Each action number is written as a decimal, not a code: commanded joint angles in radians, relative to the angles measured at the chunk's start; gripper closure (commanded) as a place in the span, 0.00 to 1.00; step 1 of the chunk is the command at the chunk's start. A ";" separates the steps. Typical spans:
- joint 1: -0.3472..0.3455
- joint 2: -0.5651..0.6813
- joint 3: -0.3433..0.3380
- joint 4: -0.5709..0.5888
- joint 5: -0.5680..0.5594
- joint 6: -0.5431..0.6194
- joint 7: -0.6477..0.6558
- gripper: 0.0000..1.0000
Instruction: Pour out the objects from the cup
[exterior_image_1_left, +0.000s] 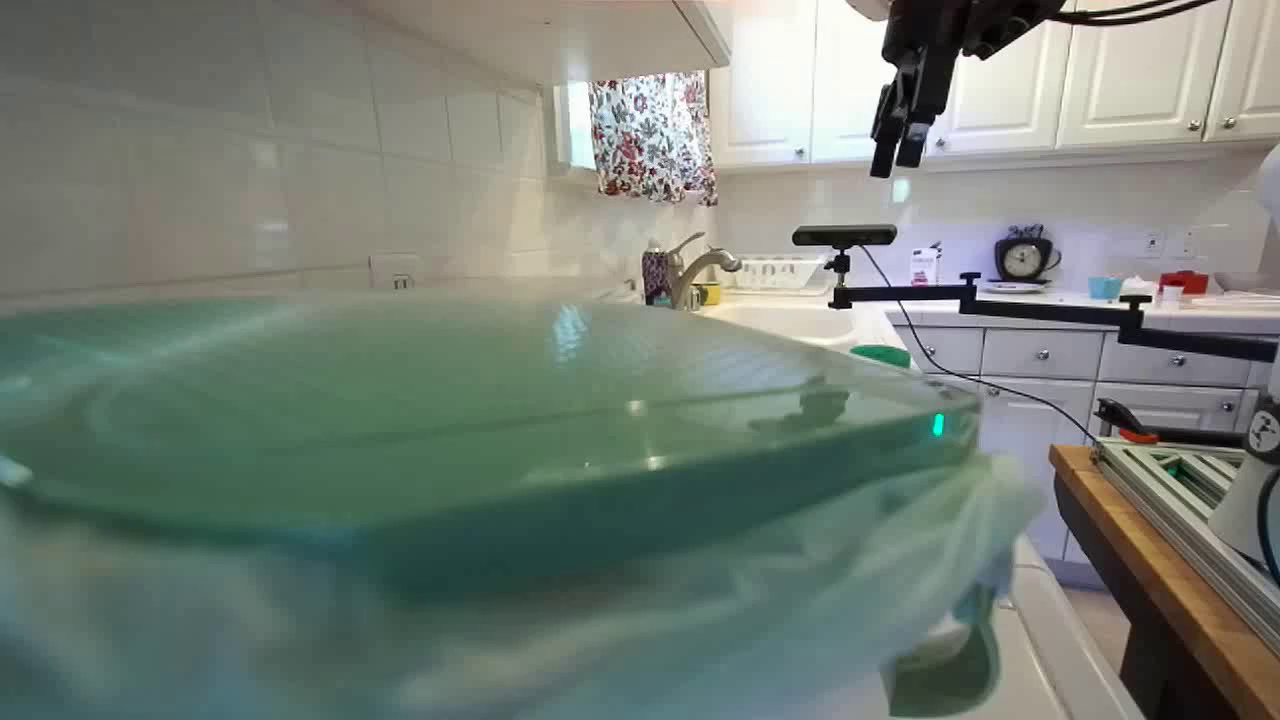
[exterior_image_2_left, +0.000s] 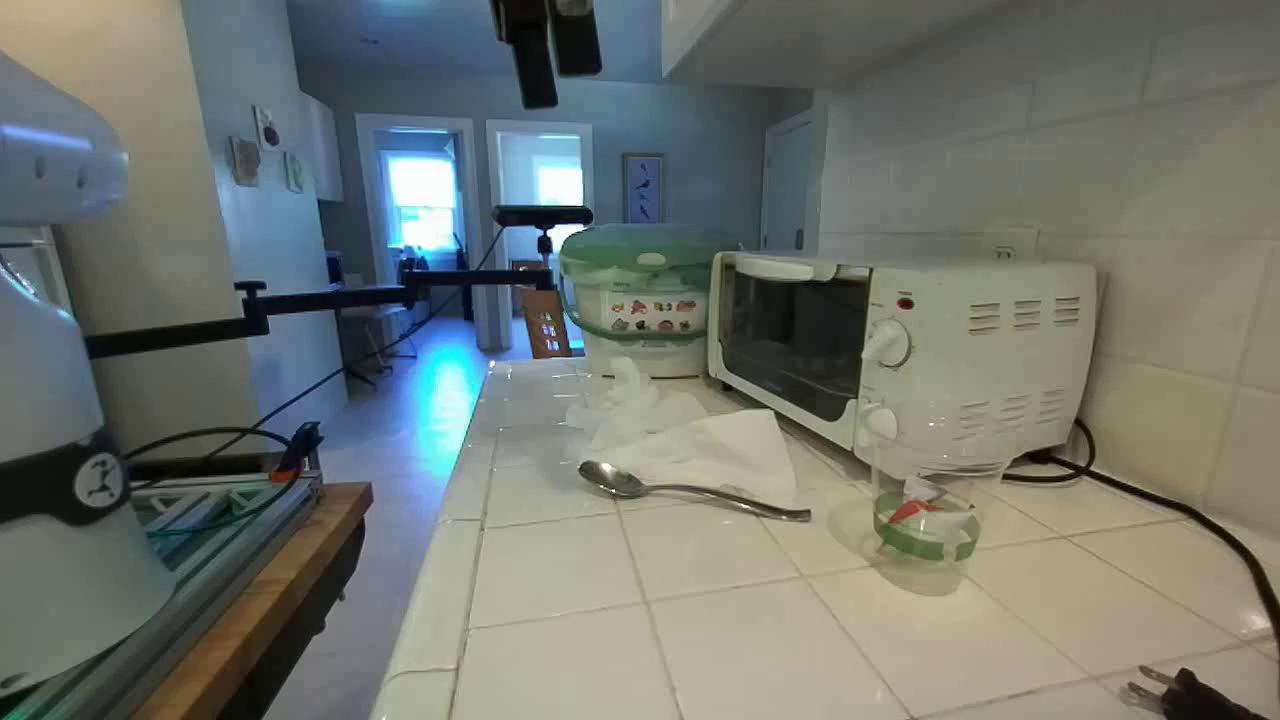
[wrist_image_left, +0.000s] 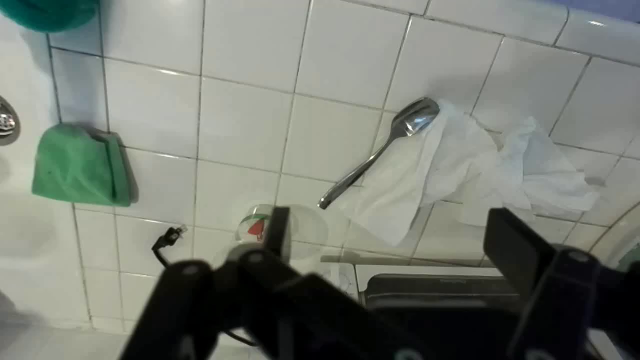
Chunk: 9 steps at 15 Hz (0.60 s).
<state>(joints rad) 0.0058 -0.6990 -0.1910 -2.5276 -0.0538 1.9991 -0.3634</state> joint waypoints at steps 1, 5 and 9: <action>-0.005 0.001 0.005 0.003 0.004 -0.003 -0.003 0.00; -0.005 0.001 0.005 0.003 0.004 -0.003 -0.003 0.00; -0.002 0.009 -0.001 0.003 0.014 -0.001 -0.004 0.00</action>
<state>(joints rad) 0.0058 -0.6990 -0.1907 -2.5276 -0.0537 1.9991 -0.3632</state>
